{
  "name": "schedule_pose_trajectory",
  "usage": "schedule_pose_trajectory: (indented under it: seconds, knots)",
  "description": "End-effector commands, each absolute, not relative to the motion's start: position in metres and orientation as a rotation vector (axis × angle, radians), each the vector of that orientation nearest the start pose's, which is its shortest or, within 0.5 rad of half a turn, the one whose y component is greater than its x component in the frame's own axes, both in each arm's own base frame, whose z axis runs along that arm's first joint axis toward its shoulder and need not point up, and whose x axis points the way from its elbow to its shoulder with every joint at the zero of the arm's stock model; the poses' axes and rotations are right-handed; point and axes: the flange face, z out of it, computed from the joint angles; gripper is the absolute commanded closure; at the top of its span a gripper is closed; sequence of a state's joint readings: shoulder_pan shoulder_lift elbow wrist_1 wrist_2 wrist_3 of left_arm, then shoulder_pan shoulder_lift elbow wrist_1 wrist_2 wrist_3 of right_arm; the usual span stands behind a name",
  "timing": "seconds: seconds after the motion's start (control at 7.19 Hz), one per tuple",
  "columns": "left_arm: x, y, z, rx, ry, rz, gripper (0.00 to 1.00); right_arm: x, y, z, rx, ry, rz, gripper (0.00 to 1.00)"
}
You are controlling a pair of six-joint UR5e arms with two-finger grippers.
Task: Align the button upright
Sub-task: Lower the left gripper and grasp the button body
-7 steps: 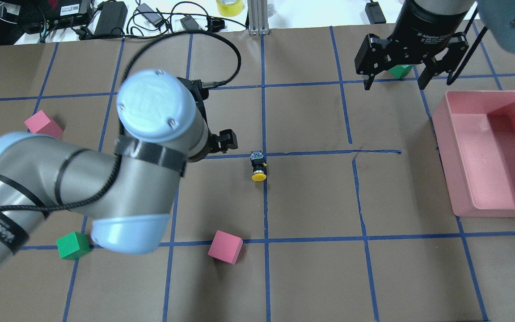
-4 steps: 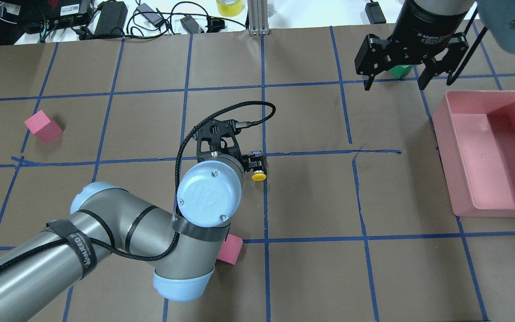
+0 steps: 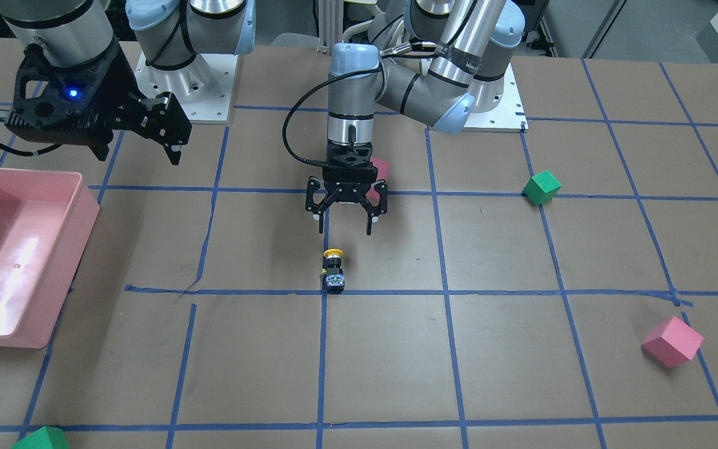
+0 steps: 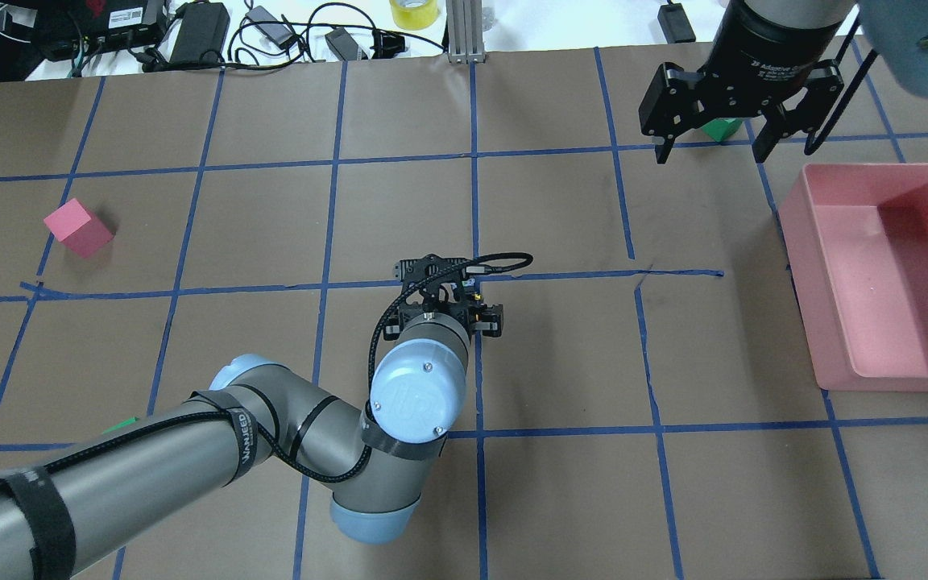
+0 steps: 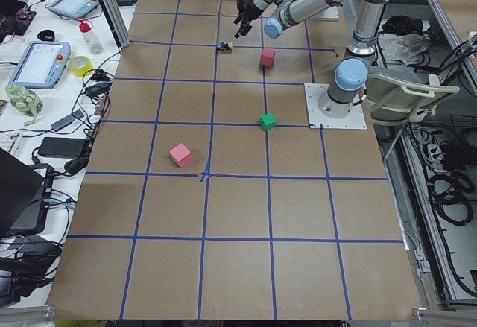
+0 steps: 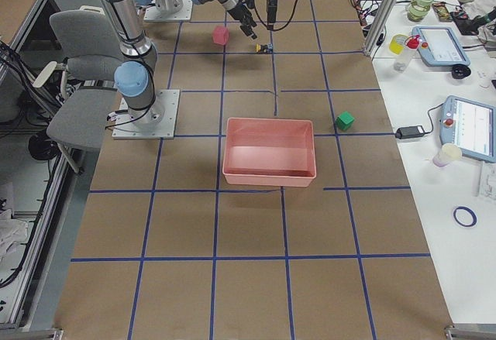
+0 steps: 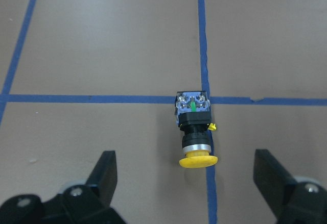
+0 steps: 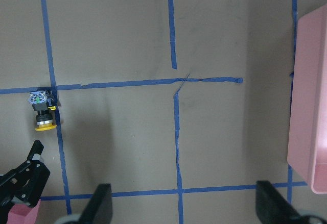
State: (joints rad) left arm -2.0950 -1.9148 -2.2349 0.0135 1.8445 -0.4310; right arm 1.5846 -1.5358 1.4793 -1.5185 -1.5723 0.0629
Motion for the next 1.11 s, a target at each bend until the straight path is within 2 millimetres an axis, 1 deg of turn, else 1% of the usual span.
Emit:
schedule_pose_trajectory:
  seconds: [0.0,0.14,0.28,0.56,0.83,0.97]
  knots:
    - [-0.344,-0.382,0.174,0.048,3.003,-0.987,0.05,0.140,-0.504,0.507,0.077,3.142,0.002,0.00]
    - [-0.344,-0.383,0.167,0.041,3.004,-1.040,0.05,0.140,-0.504,0.507,0.077,3.142,0.002,0.00]
    - [-0.345,-0.383,0.158,0.041,3.004,-1.038,0.05,0.139,-0.505,0.507,0.080,3.142,0.000,0.00]
    - [-0.342,-0.375,0.148,0.074,2.999,-1.052,0.04,0.141,-0.504,0.508,0.075,3.142,0.000,0.00]
    - [-0.347,-0.374,0.141,0.095,3.003,-1.041,0.05,0.140,-0.504,0.508,0.075,3.147,-0.010,0.00]
    - [-0.349,-0.373,0.140,0.147,2.992,-1.065,0.06,0.141,-0.505,0.508,0.075,3.144,-0.010,0.00]
